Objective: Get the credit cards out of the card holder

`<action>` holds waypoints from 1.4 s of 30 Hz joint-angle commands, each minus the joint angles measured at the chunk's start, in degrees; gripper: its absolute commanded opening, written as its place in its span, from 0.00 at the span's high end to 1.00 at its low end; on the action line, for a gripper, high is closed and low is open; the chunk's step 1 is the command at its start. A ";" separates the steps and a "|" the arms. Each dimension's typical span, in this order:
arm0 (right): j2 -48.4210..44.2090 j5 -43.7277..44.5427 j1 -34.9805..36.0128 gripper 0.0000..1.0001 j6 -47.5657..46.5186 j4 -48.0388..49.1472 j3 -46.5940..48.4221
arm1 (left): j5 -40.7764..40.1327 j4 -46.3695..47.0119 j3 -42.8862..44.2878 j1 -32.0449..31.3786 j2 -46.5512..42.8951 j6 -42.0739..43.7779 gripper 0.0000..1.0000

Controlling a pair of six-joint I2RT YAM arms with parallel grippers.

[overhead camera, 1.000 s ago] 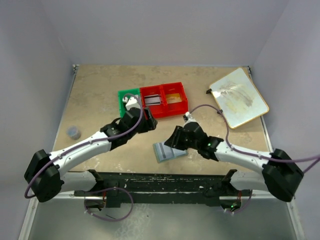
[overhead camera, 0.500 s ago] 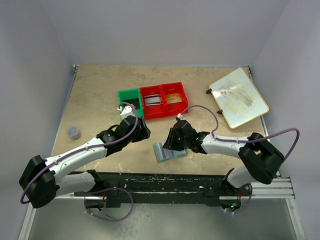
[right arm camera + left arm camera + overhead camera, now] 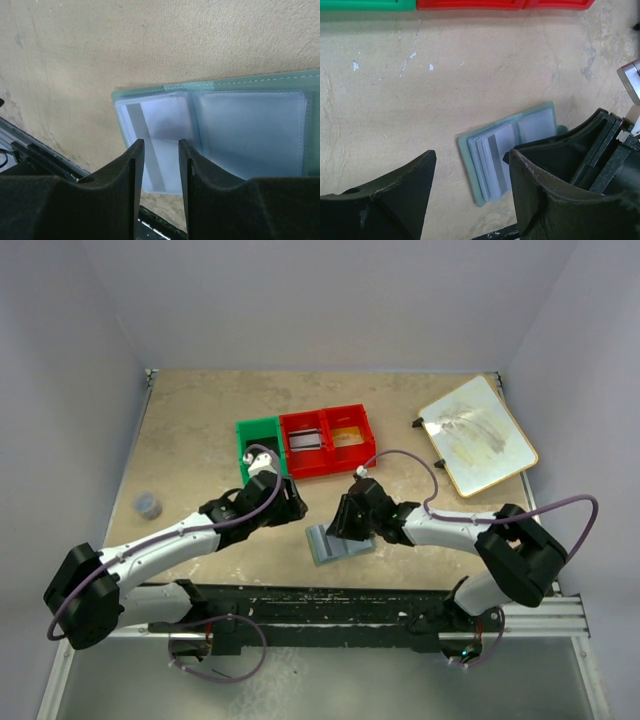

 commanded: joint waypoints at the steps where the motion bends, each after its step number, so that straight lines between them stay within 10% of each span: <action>1: 0.32 0.63 -0.41 0.62 0.21 -1.62 -2.46 | 3.61 3.62 1.39 -0.10 0.77 1.47 0.42; 42: -4.32 -0.29 -3.56 0.67 3.79 2.19 -8.19 | 9.35 11.97 1.18 -6.49 7.20 -1.89 0.42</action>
